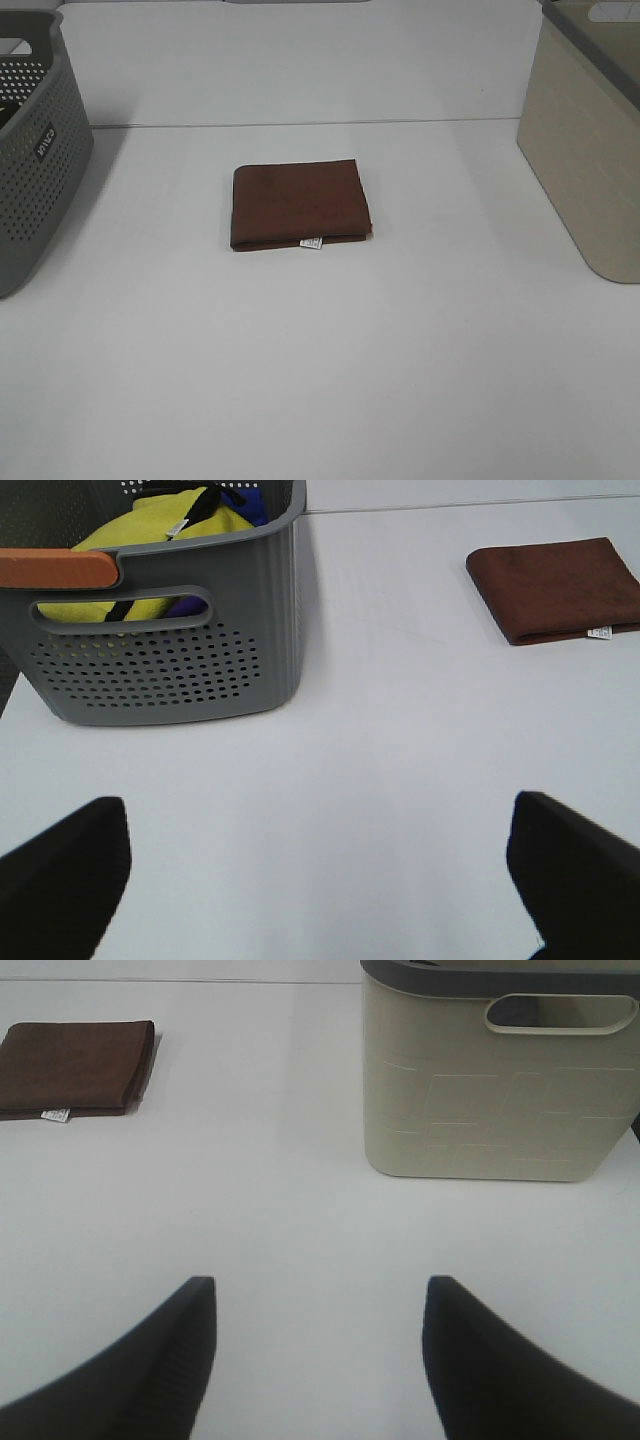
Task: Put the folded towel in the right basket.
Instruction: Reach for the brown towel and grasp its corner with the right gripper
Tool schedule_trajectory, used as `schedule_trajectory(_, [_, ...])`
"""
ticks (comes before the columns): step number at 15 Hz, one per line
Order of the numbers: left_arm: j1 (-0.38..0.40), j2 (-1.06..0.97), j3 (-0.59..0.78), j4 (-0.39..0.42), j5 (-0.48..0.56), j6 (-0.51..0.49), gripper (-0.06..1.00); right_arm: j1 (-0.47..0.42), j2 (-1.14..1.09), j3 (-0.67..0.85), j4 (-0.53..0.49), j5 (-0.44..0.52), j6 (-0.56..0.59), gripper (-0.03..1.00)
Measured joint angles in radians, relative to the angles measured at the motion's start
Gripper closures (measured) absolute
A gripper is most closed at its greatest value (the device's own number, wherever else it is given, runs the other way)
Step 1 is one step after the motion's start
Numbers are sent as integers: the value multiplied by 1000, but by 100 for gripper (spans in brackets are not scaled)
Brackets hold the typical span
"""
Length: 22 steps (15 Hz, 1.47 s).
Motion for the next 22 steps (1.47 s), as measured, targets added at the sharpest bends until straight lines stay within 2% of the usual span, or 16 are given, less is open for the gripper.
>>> schedule_trajectory(22, [0, 0, 0, 0, 0, 0, -2, 0, 0, 0, 0, 0, 0, 38])
